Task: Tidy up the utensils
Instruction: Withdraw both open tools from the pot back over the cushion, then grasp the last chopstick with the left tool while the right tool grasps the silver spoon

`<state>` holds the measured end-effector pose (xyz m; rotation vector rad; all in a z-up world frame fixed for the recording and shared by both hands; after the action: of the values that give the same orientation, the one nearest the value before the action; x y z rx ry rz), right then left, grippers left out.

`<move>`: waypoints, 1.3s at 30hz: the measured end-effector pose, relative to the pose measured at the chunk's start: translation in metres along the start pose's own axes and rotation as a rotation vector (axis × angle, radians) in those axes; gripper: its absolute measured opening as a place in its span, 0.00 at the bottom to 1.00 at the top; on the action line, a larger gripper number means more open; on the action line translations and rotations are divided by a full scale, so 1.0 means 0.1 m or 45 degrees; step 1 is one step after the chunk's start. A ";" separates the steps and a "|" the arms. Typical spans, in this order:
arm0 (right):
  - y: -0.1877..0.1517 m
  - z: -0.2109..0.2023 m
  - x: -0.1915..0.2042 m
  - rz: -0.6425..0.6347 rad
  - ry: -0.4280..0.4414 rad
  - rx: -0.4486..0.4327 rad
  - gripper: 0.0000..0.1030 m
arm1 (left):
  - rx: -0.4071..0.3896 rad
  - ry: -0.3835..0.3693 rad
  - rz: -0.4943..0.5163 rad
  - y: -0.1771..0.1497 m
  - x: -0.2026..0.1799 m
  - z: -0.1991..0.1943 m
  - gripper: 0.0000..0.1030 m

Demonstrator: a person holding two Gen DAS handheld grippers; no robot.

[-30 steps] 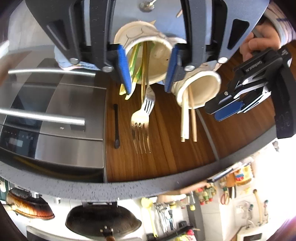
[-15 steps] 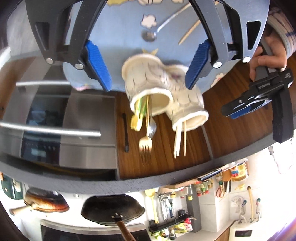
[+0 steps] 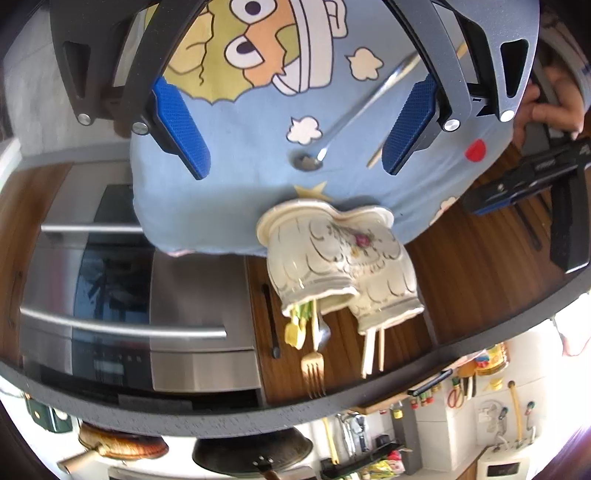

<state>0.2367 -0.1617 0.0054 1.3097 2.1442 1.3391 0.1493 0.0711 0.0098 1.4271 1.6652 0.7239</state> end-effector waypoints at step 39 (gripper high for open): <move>-0.22 0.44 0.20 -0.058 0.047 0.326 0.70 | 0.271 0.100 0.198 -0.57 -0.10 0.32 0.06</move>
<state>0.2424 -0.1240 -0.0321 1.3261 2.4201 1.1075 0.1479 0.0476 -0.0524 1.7123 1.7477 0.7125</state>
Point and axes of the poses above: each gripper's, at about its wrist camera, not at the fingertips, and z roughly the way its jaws point, x to its left, y to its top, the point moved 4 cm from there along z, roughly the way its jaws point, and after that the axes turned 1 degree about z, right-handed, at the moved point
